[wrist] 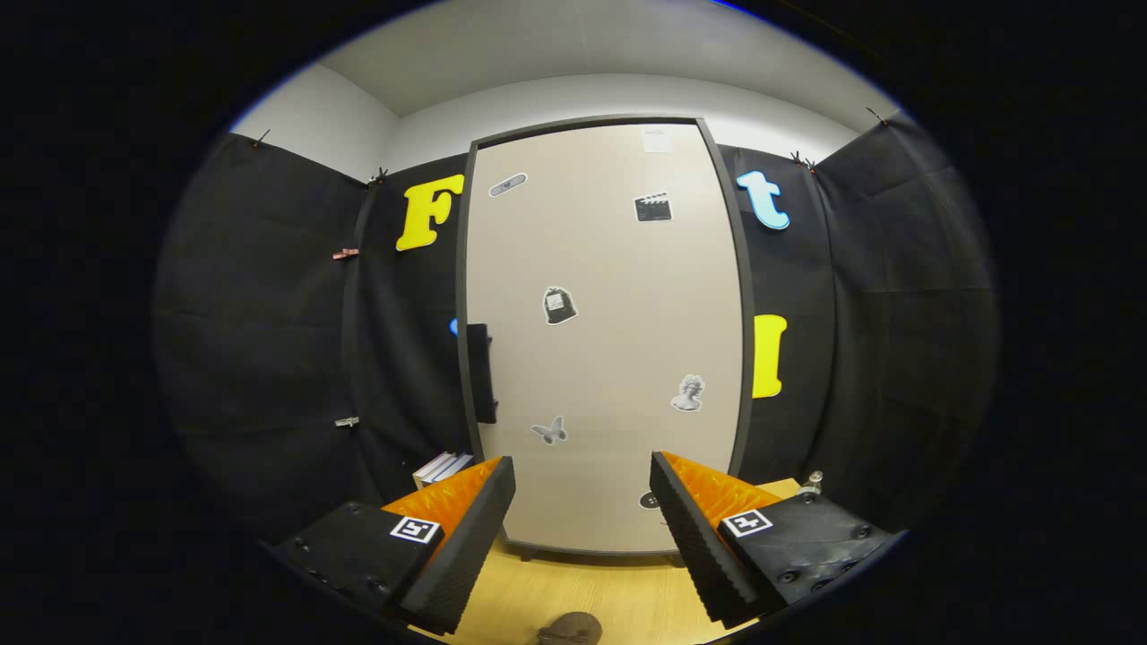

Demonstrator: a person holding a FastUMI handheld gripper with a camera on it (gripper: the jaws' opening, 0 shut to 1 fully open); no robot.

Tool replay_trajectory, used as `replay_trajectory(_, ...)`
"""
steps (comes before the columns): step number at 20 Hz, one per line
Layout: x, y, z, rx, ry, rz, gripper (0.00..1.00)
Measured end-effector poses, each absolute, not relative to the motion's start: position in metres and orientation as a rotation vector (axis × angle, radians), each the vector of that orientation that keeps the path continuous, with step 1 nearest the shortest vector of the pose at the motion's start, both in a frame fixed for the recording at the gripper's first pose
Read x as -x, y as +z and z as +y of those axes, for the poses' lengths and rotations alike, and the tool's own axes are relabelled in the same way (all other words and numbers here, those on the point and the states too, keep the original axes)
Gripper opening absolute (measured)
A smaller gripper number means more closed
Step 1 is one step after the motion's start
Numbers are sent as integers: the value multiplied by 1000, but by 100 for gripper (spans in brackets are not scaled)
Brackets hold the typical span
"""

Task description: Open the shoe cabinet door, grab the shoes and put them into the shoe cabinet, then close the shoe cabinet door.

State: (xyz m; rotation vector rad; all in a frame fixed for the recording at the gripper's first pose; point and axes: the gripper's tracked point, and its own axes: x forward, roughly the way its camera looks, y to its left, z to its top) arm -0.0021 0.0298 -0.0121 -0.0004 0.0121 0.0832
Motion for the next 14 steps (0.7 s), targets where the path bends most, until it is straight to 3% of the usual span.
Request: replay_trajectory(14, -108, -35, 142, 0, -52, 47, 98)
